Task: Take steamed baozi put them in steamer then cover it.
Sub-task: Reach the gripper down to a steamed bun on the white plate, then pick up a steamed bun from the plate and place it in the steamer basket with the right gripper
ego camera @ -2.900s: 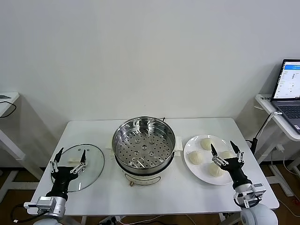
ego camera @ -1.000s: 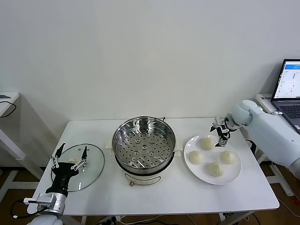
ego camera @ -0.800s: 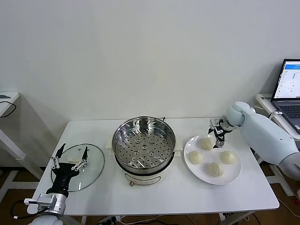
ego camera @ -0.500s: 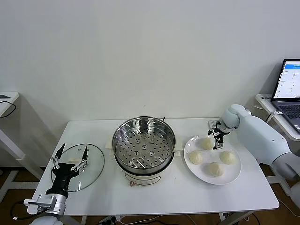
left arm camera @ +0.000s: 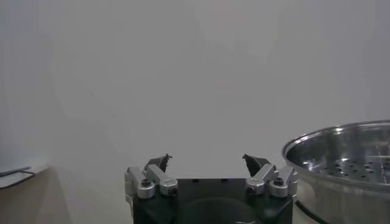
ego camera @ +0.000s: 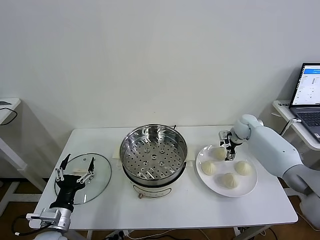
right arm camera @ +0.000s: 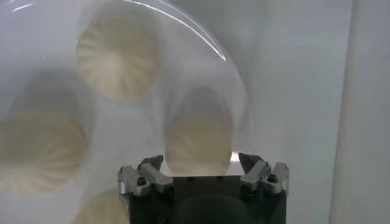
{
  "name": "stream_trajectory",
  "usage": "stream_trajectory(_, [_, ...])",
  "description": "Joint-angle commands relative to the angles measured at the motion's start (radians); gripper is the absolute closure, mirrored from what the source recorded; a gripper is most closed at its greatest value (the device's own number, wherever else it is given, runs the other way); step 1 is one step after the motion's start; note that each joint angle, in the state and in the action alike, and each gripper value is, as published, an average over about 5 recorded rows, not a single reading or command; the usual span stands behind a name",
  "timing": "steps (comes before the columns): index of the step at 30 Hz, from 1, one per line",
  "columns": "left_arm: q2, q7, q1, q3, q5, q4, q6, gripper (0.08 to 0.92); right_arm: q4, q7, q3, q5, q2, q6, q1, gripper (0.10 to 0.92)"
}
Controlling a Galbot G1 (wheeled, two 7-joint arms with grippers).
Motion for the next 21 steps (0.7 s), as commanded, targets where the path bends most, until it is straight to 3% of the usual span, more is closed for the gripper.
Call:
stream_trajectory(1, [0.000, -0.001, 0.000, 0.000, 0.001, 0.000, -0.001, 0.177, -0.009, 0.004, 0.006, -0.007, 0.007, 0.000, -0.002, 0.249])
stream_trajectory(6, [-0.002, -0.002, 0.000, 0.004, 0.001, -0.002, -0.002, 0.177, -0.008, 0.005, 0.009, -0.014, 0.006, 0.003, -0.003, 0.310])
stream_trajectory(15, [-0.003, -0.004, 0.001, 0.005, 0.001, -0.005, -0.001, 0.177, 0.009, 0.007, 0.012, -0.008, -0.001, 0.011, -0.003, 0.321])
stream_trajectory(21, [-0.001, -0.004, 0.008, -0.001, 0.001, -0.014, -0.001, 0.177, 0.140, -0.019, -0.064, 0.097, -0.102, 0.011, 0.048, 0.330])
